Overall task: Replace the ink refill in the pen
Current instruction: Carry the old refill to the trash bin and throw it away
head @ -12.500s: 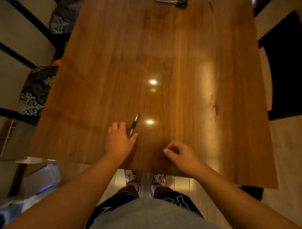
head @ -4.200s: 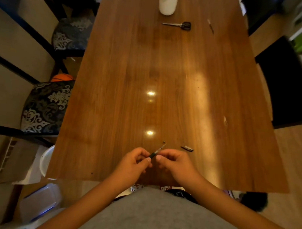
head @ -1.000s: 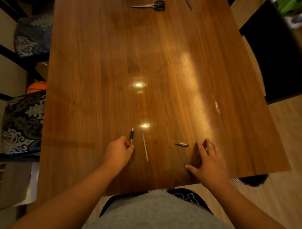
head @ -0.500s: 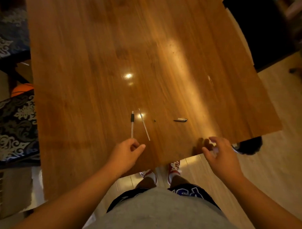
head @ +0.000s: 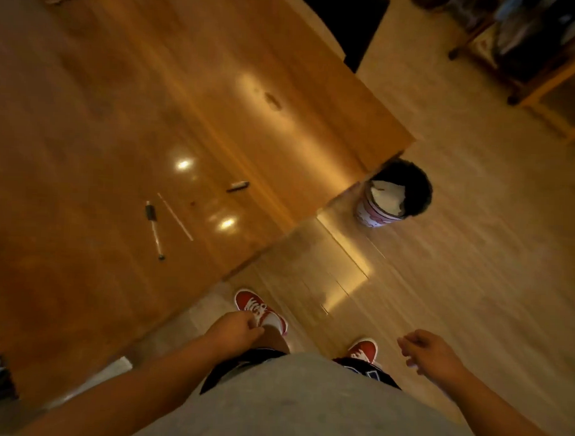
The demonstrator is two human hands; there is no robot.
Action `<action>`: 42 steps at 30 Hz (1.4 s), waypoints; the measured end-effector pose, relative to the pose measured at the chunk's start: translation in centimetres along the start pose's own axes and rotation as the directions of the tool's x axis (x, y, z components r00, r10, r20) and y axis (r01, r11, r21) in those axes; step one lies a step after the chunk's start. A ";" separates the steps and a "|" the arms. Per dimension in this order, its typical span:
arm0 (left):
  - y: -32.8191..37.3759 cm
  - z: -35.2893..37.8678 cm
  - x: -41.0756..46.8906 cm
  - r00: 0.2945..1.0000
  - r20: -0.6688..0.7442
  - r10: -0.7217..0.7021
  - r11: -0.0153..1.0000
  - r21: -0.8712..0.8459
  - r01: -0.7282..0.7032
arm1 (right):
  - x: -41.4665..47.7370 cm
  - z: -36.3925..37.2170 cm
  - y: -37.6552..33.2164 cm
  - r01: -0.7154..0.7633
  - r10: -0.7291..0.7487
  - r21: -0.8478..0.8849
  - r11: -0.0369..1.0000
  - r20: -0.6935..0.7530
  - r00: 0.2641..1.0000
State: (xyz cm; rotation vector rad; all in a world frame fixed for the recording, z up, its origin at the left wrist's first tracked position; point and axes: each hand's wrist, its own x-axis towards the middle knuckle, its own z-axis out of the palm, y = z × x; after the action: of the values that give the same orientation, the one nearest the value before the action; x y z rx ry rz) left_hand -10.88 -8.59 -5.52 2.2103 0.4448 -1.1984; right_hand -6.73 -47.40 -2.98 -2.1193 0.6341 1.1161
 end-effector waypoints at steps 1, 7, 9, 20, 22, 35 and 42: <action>1.2 0.6 0.2 1.000 -0.006 -0.009 1.000 0.028 0.009 | -0.2 -0.9 2.3 -0.025 0.025 0.034 0.999 -0.006 1.000; 11.0 5.9 0.9 0.999 0.027 -0.017 0.997 0.073 0.015 | -2.3 -6.1 16.3 -0.140 0.150 0.193 0.971 -0.040 0.988; 14.9 7.9 0.8 0.999 0.033 -0.005 0.997 0.083 0.002 | -2.9 -7.8 20.3 -0.183 0.200 0.237 0.954 -0.048 0.979; 28.2 11.1 3.3 0.996 0.078 0.038 0.984 0.170 -0.051 | 2.3 -18.3 25.8 -0.175 0.243 0.435 0.883 -0.104 0.965; 29.9 10.6 4.8 0.996 0.092 0.019 0.979 0.199 -0.037 | 4.8 -21.3 24.3 -0.140 0.209 0.434 0.890 -0.117 0.971; 52.1 3.9 17.5 0.987 0.149 0.059 0.959 0.265 -0.098 | 12.7 -41.5 18.1 -0.174 0.259 0.487 0.856 -0.113 0.959; 68.8 1.9 23.4 0.969 0.128 0.210 0.934 0.266 -0.238 | 16.9 -50.1 20.3 -0.302 0.370 0.469 0.830 -0.058 0.927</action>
State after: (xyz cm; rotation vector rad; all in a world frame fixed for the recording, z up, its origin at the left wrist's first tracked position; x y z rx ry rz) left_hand 37.47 -62.83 -3.33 2.3468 -0.0232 -1.3012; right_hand 15.07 -99.61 -2.52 -1.7260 1.2512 0.8780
